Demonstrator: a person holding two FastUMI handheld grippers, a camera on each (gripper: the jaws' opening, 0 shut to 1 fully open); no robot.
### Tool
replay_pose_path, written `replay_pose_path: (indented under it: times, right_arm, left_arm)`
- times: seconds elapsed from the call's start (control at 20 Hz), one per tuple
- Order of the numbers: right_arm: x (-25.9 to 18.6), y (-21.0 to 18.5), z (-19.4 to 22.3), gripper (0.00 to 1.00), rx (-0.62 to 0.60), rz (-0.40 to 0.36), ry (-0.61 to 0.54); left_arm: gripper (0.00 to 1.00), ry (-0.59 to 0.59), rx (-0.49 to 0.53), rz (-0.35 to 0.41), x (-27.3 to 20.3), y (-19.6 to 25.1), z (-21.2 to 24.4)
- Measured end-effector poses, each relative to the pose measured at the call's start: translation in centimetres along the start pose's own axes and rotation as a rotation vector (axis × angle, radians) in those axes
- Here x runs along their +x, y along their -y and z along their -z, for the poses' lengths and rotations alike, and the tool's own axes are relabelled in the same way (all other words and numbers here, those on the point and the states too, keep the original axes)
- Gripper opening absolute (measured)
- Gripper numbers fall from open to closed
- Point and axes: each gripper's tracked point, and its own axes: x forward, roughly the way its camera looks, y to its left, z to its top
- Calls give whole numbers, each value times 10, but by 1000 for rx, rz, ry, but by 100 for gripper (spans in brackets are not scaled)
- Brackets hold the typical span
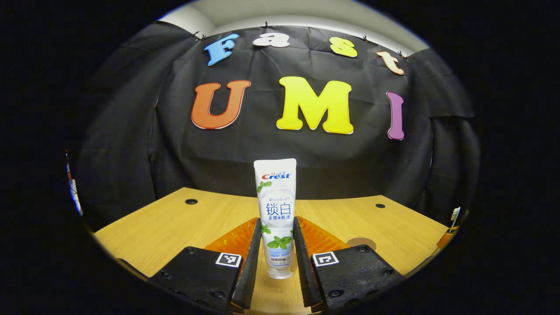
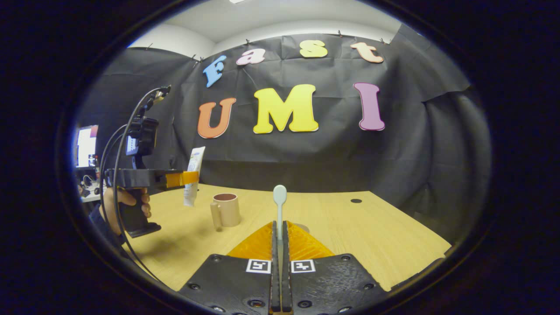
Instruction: Put the toothbrush and toothpaste on the desktop into the cup, then pick up the cup and place it on the coaster on the desktop.
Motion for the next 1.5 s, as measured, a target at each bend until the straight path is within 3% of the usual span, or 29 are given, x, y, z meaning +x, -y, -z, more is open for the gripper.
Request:
replay_pose_path:
  times: [0.15,0.35,0.6,1.05,1.45,1.5]
  right_arm:
    - [2,3,2,2,12,3,-11]
    - [3,10,1,2,18,16,-12]
    - [3,18,-1,2,25,33,-4]
    - [4,22,2,2,42,37,-19]
    - [7,22,11,2,61,37,-53]
    - [6,21,11,2,60,37,-52]
  left_arm:
    - [45,0,-15,-32,27,-7,-8]
    - [44,26,-3,-21,68,-3,-16]
    - [45,7,23,43,96,18,-4]
    - [47,-27,-16,69,107,28,15]
    - [49,21,3,81,95,33,-6]
    - [45,19,-1,76,93,31,-6]
